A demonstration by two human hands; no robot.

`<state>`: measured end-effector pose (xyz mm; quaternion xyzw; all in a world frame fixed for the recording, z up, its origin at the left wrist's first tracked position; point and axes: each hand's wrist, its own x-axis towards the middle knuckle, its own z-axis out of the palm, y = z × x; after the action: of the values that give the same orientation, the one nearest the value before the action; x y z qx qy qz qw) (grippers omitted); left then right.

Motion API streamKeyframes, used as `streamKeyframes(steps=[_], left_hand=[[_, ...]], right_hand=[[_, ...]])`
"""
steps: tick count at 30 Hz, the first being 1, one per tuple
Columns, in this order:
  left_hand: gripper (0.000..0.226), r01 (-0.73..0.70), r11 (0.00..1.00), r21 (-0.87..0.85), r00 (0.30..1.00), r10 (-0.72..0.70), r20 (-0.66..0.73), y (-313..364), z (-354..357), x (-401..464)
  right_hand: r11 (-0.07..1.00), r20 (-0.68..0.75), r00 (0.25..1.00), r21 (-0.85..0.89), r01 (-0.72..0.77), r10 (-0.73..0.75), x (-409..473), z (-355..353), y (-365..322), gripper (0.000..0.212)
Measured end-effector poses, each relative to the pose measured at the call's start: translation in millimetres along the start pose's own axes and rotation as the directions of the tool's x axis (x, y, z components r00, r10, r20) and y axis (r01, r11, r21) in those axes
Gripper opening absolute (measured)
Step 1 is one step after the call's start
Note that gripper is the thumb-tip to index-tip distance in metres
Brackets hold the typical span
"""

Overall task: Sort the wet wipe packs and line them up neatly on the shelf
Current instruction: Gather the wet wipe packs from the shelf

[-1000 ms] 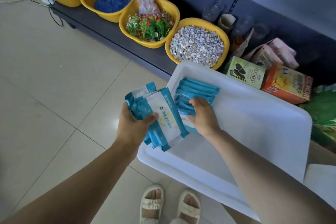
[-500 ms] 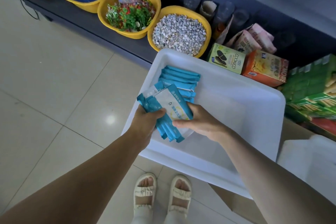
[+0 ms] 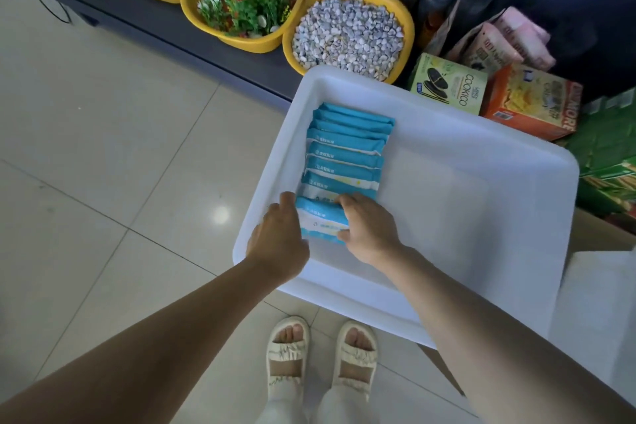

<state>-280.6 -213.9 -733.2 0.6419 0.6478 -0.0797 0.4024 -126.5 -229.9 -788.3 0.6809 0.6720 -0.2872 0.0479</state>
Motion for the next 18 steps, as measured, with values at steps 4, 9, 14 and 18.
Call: streamKeyframes(steps=[4, 9, 14, 18], left_hand=[[0.051, 0.128, 0.991, -0.03, 0.985, -0.123, 0.125, -0.1, 11.6, 7.4], [0.05, 0.28, 0.943, -0.18, 0.945, -0.238, 0.224, -1.0, 18.7, 19.6], [0.057, 0.243, 0.939, -0.244, 0.965, -0.207, 0.164, -2.5, 23.7, 33.0], [0.053, 0.104, 0.972, -0.208, 0.994, -0.094, 0.057, -3.1, 22.0, 45.1]], right_hand=[[0.994, -0.185, 0.982, -0.108, 0.028, -0.048, -3.0, 13.3, 6.5, 0.073], [0.971, -0.104, 0.971, -0.075, -0.225, 0.217, -23.9, 18.1, 15.1, 0.093], [0.977, -0.063, 0.976, 0.067, -0.202, 0.206, -18.3, 20.7, 7.0, 0.066], [0.974, -0.159, 0.964, 0.106, -0.199, 0.214, -2.8, 11.4, 8.1, 0.054]])
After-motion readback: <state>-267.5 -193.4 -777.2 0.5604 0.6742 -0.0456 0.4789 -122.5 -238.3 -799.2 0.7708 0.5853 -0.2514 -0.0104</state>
